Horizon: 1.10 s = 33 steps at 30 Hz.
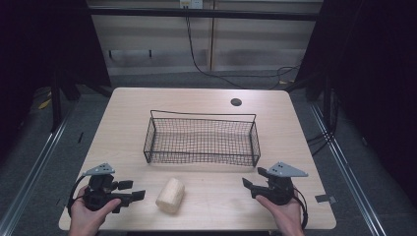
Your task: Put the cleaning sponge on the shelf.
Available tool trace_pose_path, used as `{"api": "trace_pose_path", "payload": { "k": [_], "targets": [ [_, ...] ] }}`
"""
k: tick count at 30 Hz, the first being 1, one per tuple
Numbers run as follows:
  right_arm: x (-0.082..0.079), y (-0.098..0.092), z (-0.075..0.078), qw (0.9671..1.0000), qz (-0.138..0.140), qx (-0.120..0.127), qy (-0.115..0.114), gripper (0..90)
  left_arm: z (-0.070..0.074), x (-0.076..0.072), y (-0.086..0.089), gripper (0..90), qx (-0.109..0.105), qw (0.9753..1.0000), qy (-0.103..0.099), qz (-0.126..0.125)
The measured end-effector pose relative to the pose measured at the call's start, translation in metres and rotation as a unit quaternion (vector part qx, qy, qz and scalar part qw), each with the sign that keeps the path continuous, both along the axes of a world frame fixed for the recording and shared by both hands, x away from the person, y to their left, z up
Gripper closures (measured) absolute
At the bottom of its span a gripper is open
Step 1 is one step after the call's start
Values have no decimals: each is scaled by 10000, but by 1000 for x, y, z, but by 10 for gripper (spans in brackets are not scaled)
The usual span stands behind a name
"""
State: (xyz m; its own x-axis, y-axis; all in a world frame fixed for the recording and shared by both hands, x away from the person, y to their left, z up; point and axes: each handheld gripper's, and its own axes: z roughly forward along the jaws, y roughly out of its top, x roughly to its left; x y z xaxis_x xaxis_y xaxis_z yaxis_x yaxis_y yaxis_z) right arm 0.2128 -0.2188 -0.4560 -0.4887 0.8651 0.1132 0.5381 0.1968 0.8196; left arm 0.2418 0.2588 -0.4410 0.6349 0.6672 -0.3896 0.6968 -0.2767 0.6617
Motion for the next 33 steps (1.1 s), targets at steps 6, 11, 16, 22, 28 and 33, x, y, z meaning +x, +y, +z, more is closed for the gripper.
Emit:
{"api": "trace_pose_path", "payload": {
  "k": [6, 11, 16, 22, 28, 33],
  "targets": [
    [0, -1, 0, 9999, -36, 59, 159, 266, 1, 1, 0, 268, 50, 10000, 41, -8],
    [1, -1, 0, 9993, 5, 156, 329, 267, 4, 1, -1, 255, 30, 9999, 89, -43],
    [0, 0, 3, 9994, 17, 122, 309, 268, 9, 0, -7, 254, 210, 9996, 80, -177],
    [0, -2, 3, 9993, 40, 127, 341, 265, 16, 3, -17, 250, 474, 9985, 22, -274],
    [-1, 0, 2, 9992, 102, 107, 371, 246, 21, 4, -27, 210, 618, 9969, 132, -465],
    [0, 1, 1, 9991, 157, 96, 372, 242, 27, 5, -39, 214, 833, 9947, 150, -589]
  ]
}}
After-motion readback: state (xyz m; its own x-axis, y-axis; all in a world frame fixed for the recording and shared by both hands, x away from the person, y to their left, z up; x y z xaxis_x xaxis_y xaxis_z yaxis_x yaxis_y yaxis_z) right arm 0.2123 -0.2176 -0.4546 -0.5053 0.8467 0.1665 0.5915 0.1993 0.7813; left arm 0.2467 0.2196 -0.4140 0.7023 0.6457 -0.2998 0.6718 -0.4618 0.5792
